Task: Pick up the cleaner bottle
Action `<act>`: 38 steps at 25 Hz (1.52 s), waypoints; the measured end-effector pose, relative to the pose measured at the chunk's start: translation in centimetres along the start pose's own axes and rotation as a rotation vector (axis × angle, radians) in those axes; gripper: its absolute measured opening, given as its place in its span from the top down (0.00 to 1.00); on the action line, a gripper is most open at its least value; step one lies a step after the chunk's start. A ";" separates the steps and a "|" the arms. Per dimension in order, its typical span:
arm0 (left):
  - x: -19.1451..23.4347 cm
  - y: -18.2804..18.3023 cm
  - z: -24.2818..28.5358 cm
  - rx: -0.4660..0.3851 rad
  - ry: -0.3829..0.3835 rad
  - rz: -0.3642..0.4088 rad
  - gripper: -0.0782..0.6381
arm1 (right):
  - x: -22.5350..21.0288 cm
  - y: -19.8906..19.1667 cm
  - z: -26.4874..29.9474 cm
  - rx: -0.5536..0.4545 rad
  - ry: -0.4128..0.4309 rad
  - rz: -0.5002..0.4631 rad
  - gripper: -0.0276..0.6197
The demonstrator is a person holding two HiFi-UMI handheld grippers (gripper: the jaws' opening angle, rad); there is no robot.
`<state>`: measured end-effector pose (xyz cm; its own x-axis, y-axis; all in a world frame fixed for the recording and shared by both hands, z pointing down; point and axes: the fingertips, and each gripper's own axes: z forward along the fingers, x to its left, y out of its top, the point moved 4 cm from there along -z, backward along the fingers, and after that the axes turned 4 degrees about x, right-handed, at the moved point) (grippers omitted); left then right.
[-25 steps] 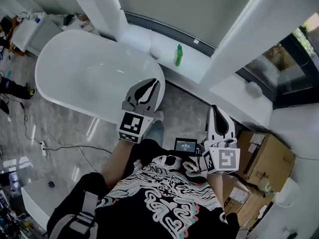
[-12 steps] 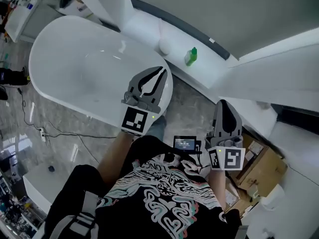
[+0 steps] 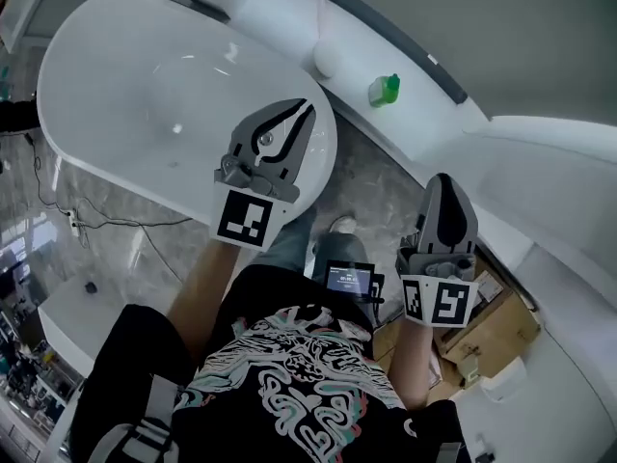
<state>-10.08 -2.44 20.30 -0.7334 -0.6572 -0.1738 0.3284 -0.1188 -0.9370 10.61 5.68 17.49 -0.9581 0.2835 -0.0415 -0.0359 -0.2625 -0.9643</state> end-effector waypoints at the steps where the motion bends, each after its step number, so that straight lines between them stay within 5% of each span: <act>1: -0.1 -0.5 0.4 0.006 0.011 -0.007 0.86 | -0.2 -0.6 0.6 0.007 0.006 -0.014 0.91; 14: -5.1 -9.1 4.9 0.142 0.125 -0.092 0.86 | -4.6 -11.4 6.4 0.056 0.168 0.082 0.91; 25: -7.3 -14.5 7.8 0.151 0.224 -0.171 0.86 | -7.1 -17.8 9.4 0.077 0.159 0.051 0.91; 32: -9.5 -18.2 9.9 0.156 0.191 -0.206 0.86 | -7.3 -20.8 10.2 0.083 0.154 0.056 0.91; 38: -11.1 -21.9 12.2 0.134 0.202 -0.197 0.86 | -8.4 -25.2 11.1 0.122 0.065 0.053 0.91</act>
<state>-1.86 -1.62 46.49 -0.8897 -0.4522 -0.0623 0.2341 -0.3348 -0.9128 16.38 -0.35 45.07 -0.9393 0.3241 -0.1125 -0.0236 -0.3881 -0.9213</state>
